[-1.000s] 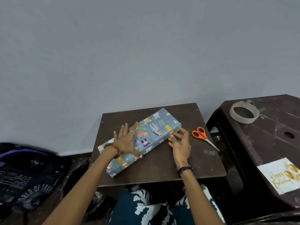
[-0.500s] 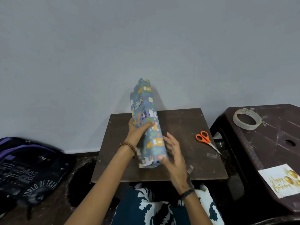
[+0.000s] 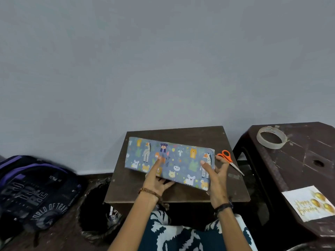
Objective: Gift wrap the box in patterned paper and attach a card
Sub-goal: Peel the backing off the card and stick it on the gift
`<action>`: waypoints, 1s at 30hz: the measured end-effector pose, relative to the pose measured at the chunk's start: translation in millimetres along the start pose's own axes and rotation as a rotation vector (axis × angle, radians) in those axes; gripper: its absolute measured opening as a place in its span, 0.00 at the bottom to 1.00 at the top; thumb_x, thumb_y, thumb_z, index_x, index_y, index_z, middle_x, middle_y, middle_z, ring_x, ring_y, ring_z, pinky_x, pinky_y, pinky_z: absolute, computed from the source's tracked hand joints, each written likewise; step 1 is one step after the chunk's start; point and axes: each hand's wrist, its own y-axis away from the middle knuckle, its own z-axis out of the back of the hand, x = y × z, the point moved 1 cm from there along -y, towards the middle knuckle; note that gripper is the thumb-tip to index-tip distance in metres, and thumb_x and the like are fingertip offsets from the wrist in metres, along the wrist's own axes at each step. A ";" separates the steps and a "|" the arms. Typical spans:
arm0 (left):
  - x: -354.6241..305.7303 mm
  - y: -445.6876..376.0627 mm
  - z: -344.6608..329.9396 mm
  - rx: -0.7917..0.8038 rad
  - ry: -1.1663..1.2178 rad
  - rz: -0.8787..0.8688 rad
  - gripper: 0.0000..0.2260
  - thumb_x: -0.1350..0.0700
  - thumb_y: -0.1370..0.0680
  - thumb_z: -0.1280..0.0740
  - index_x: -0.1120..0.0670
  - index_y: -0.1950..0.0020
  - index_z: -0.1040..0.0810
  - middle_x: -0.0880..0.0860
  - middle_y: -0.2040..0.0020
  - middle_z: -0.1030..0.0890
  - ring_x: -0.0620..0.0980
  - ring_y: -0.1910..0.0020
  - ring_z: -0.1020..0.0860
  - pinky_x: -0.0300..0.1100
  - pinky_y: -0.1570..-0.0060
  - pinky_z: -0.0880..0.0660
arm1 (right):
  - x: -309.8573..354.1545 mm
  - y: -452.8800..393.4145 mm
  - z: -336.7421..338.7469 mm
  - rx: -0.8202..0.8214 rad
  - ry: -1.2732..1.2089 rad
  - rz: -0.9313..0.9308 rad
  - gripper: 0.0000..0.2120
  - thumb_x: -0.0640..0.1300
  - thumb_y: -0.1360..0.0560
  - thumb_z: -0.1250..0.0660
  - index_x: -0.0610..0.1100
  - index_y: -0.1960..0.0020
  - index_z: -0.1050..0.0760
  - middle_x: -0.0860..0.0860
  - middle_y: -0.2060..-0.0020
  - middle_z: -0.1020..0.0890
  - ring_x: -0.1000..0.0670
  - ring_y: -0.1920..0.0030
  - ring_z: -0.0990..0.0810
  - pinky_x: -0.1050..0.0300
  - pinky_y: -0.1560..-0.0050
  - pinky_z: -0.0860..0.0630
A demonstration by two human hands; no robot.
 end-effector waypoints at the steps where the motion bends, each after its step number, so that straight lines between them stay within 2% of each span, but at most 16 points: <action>1: 4.5 -0.8 1.7 -0.006 0.034 0.002 0.11 0.54 0.25 0.33 0.55 0.44 0.27 0.61 0.37 0.27 0.61 0.39 0.28 0.57 0.49 0.28 | 1.0 -3.8 0.0 0.002 0.006 -0.029 0.15 0.39 0.27 0.31 0.49 0.46 0.34 0.47 0.52 0.19 0.48 0.58 0.17 0.53 0.62 0.20; 3: 13.7 -5.4 5.1 -0.053 0.091 -0.041 0.08 0.57 0.24 0.33 0.56 0.46 0.25 0.61 0.38 0.26 0.59 0.41 0.27 0.57 0.53 0.25 | 0.3 -10.4 0.4 -0.040 0.039 -0.033 0.11 0.42 0.26 0.32 0.44 0.47 0.32 0.49 0.56 0.19 0.51 0.61 0.18 0.62 0.66 0.22; 5: 19.5 -11.2 4.7 -0.119 0.136 -0.095 0.14 0.58 0.25 0.32 0.57 0.40 0.27 0.60 0.40 0.25 0.58 0.43 0.26 0.56 0.62 0.20 | -3.2 -16.9 2.1 -0.095 0.096 0.024 0.10 0.44 0.25 0.34 0.40 0.46 0.28 0.50 0.53 0.21 0.54 0.57 0.20 0.70 0.66 0.26; 7: 23.1 -15.7 0.4 -0.168 0.177 -0.131 0.19 0.59 0.26 0.31 0.59 0.37 0.29 0.60 0.40 0.24 0.59 0.43 0.25 0.55 0.67 0.20 | -8.1 -22.3 6.1 -0.121 0.198 0.071 0.12 0.45 0.25 0.33 0.43 0.43 0.24 0.49 0.47 0.25 0.55 0.52 0.22 0.72 0.62 0.26; 10: 26.4 -20.2 -6.7 -0.245 0.191 -0.163 0.22 0.62 0.27 0.30 0.62 0.35 0.33 0.61 0.37 0.27 0.61 0.38 0.27 0.57 0.55 0.23 | -17.0 -28.1 10.3 -0.108 0.367 0.057 0.19 0.44 0.26 0.32 0.44 0.36 0.27 0.51 0.45 0.30 0.53 0.46 0.24 0.68 0.52 0.26; 12: 29.9 -22.9 -9.4 -0.298 0.158 -0.182 0.25 0.64 0.27 0.30 0.61 0.33 0.36 0.61 0.35 0.29 0.61 0.36 0.29 0.56 0.49 0.25 | -22.3 -31.1 11.9 -0.097 0.483 0.028 0.25 0.43 0.26 0.31 0.44 0.31 0.31 0.51 0.40 0.28 0.51 0.40 0.27 0.57 0.42 0.27; 14: 32.0 -23.2 -14.3 -0.377 0.079 -0.189 0.30 0.65 0.28 0.29 0.59 0.30 0.40 0.59 0.31 0.33 0.60 0.35 0.31 0.55 0.42 0.28 | -24.9 -31.6 13.5 -0.105 0.574 0.035 0.28 0.43 0.27 0.30 0.44 0.29 0.34 0.48 0.35 0.28 0.49 0.35 0.29 0.49 0.36 0.30; 16: 32.6 -16.9 -21.6 -0.484 -0.055 -0.171 0.38 0.62 0.29 0.27 0.60 0.26 0.46 0.58 0.27 0.40 0.59 0.32 0.34 0.51 0.36 0.33 | -22.7 -29.5 15.8 -0.110 0.665 0.089 0.27 0.44 0.27 0.31 0.44 0.30 0.34 0.48 0.34 0.28 0.48 0.34 0.30 0.53 0.35 0.32; 18: 37.5 -8.0 -32.4 -0.536 -0.149 -0.204 0.38 0.63 0.28 0.28 0.62 0.26 0.49 0.58 0.26 0.47 0.59 0.32 0.37 0.44 0.34 0.38 | -17.3 -27.7 20.7 -0.115 0.770 0.172 0.23 0.43 0.25 0.33 0.43 0.31 0.32 0.48 0.34 0.29 0.49 0.34 0.31 0.61 0.39 0.35; 20: 46.5 0.1 -45.1 -0.521 -0.198 -0.310 0.38 0.67 0.27 0.31 0.61 0.25 0.52 0.57 0.25 0.50 0.57 0.31 0.38 0.39 0.36 0.40 | -10.3 -27.7 27.4 -0.166 0.835 0.244 0.20 0.43 0.24 0.34 0.45 0.33 0.29 0.50 0.34 0.29 0.50 0.34 0.31 0.65 0.44 0.35; 23: 63.9 6.5 -60.9 -0.401 -0.442 -0.467 0.40 0.69 0.27 0.33 0.58 0.24 0.56 0.55 0.24 0.57 0.53 0.27 0.44 0.40 0.34 0.40 | -3.3 -32.7 37.8 -0.289 0.833 0.332 0.13 0.42 0.25 0.34 0.46 0.40 0.24 0.51 0.42 0.24 0.50 0.39 0.27 0.66 0.48 0.34; 26: 72.7 2.0 -75.9 -0.315 -0.589 -0.481 0.38 0.66 0.26 0.32 0.58 0.24 0.53 0.52 0.23 0.57 0.52 0.25 0.50 0.45 0.31 0.42 | 0.2 -35.0 45.9 -0.334 0.852 0.388 0.10 0.40 0.26 0.34 0.46 0.45 0.23 0.54 0.49 0.22 0.51 0.46 0.25 0.70 0.53 0.36; 28: 72.9 2.1 -84.9 -0.277 -0.636 -0.476 0.36 0.65 0.25 0.33 0.58 0.24 0.52 0.52 0.23 0.56 0.52 0.25 0.49 0.46 0.31 0.42 | 2.0 -34.0 47.3 -0.322 0.851 0.424 0.10 0.39 0.25 0.34 0.46 0.45 0.23 0.55 0.50 0.22 0.52 0.47 0.25 0.74 0.54 0.36; 30: 75.0 0.1 -89.4 -0.217 -0.652 -0.493 0.34 0.63 0.25 0.33 0.57 0.24 0.48 0.52 0.23 0.54 0.52 0.25 0.48 0.46 0.32 0.41 | 3.8 -32.2 45.7 -0.332 0.877 0.460 0.11 0.38 0.25 0.35 0.47 0.45 0.23 0.55 0.50 0.21 0.52 0.47 0.26 0.74 0.56 0.36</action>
